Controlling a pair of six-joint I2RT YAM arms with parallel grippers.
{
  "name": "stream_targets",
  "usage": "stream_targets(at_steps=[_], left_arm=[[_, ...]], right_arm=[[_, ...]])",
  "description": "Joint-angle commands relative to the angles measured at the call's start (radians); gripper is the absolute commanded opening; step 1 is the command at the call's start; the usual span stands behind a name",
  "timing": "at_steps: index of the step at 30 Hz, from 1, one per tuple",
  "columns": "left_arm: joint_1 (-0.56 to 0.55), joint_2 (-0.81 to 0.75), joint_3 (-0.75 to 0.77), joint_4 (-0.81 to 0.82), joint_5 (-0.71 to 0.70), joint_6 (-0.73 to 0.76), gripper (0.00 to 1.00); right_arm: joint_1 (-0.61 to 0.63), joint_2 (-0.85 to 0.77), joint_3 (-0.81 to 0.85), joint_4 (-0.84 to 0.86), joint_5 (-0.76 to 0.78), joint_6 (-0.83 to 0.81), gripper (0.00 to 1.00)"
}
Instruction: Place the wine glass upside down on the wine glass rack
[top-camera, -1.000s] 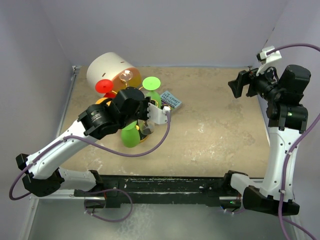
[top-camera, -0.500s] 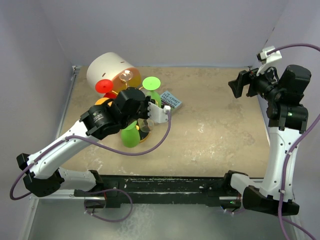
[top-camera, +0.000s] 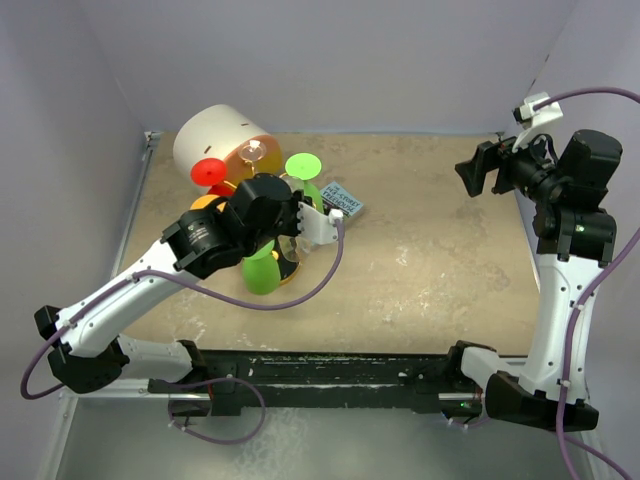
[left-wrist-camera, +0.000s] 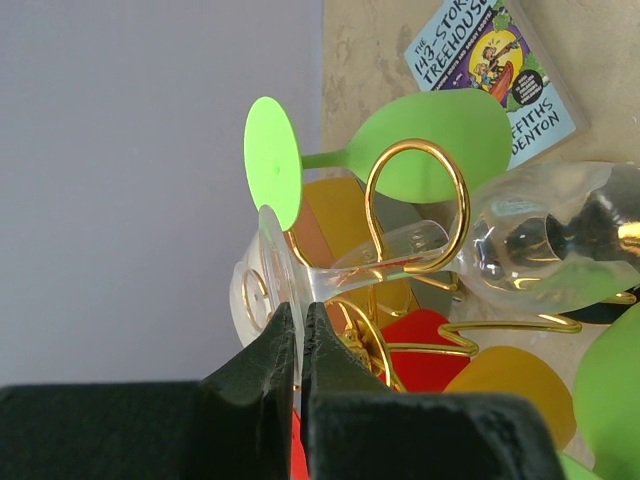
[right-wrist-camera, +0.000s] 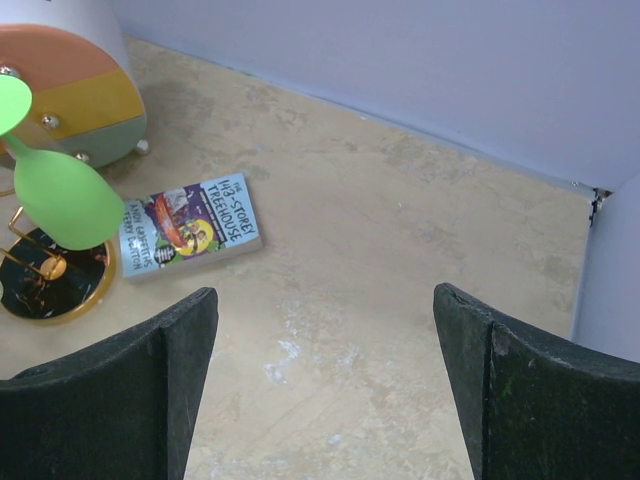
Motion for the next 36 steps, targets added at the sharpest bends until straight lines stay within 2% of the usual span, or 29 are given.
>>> stream_targets(at_steps=[1,9,18,36], left_arm=[[0.002,-0.005,-0.01,0.087,-0.004,0.021,0.0],[0.0,-0.003,-0.011,0.088,0.009,0.033,0.0],[-0.006,-0.009,-0.005,0.044,0.097,0.064,0.0],[-0.012,0.015,-0.046,0.106,0.167,0.112,0.0]], right_arm=[[-0.005,-0.021,-0.005,0.033,-0.018,0.008,0.91],[-0.006,-0.027,-0.011,0.035,-0.02,0.007,0.91],[-0.005,-0.027,-0.014,0.036,-0.026,0.011,0.91],[-0.007,-0.041,-0.02,0.039,-0.039,0.011,0.91]])
